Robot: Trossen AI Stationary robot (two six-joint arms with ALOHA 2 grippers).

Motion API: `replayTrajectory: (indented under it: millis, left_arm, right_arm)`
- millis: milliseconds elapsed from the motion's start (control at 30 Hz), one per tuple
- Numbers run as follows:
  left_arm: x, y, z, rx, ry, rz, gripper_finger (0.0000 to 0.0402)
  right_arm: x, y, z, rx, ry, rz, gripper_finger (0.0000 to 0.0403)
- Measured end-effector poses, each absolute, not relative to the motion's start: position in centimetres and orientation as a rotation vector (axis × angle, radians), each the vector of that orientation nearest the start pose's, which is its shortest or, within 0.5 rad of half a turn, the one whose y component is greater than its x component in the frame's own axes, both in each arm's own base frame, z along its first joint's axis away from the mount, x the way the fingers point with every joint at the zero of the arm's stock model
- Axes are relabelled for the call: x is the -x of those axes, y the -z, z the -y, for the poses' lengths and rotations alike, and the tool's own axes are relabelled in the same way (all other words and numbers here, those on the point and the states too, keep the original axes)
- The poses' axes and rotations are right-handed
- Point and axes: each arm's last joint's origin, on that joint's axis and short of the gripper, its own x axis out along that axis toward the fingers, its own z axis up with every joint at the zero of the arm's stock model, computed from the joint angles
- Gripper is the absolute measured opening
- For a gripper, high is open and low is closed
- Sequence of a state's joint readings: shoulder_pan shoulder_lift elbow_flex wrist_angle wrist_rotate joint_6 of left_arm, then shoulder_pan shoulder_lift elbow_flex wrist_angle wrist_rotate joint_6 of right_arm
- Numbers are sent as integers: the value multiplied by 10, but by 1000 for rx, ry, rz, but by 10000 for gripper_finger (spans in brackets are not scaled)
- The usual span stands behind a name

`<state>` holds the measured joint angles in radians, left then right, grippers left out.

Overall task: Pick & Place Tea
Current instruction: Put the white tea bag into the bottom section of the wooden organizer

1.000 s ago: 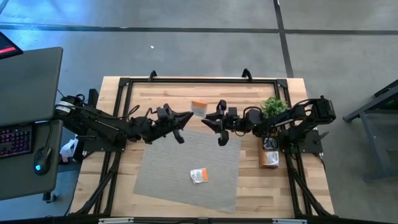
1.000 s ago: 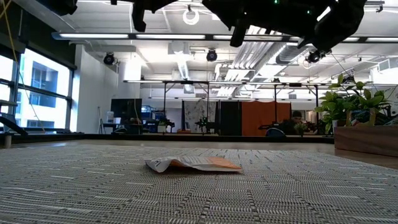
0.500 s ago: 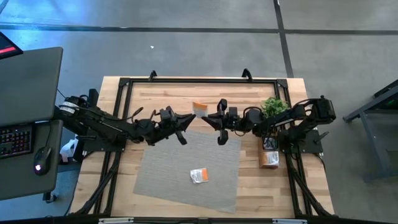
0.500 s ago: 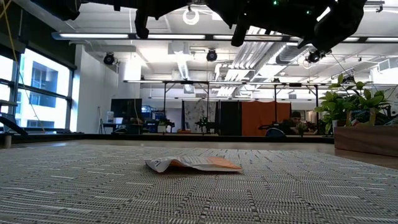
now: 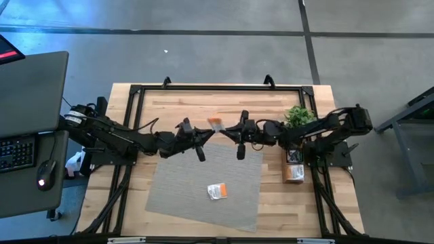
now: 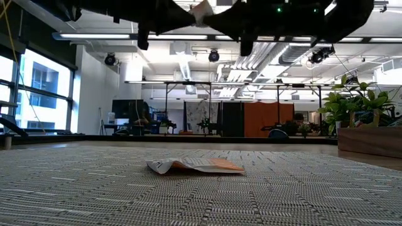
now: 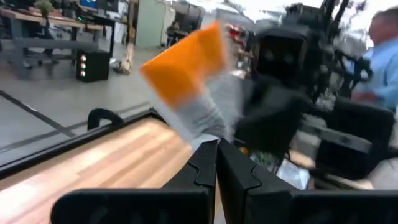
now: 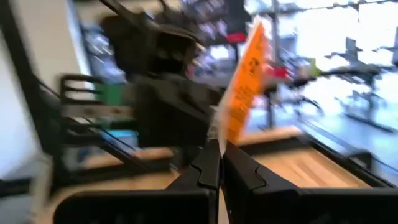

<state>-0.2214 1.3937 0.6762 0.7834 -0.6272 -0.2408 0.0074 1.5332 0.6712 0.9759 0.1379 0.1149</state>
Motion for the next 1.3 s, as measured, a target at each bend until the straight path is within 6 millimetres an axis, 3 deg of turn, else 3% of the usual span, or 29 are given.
replayTrajectory:
  millis: [133,233,367,467,700,900,1033,1167,1300]
  left_arm:
    - [-286,-246,47,242,-387,33,1]
    - [-285,-243,48,237,-388,3,1]
    - [-286,-245,43,247,-402,26,1]
    - [-288,-243,37,244,-369,1,1]
    - [-291,-241,28,236,-246,-34,1]
    - [-297,-248,13,210,-48,-56,1]
    - [-308,-247,4,214,9,-144,6]
    - [-322,-250,-4,227,62,-204,40]
    - [-337,-240,-8,237,58,-319,89]
  right_arm:
    - [-297,-240,1,-61,253,-10,2]
    - [-282,-257,-1,-15,305,-14,1]
    - [-268,-277,-7,-30,240,38,1]
    - [-260,-280,-10,-19,186,-1,1]
    - [-239,-264,-12,-92,97,-289,1]
    - [-239,-236,-14,-161,49,-537,0]
    - [-242,-228,-15,-172,19,-590,0]
    - [-243,-227,-16,-170,5,-592,0]
    - [-243,-226,-16,-170,11,-599,0]
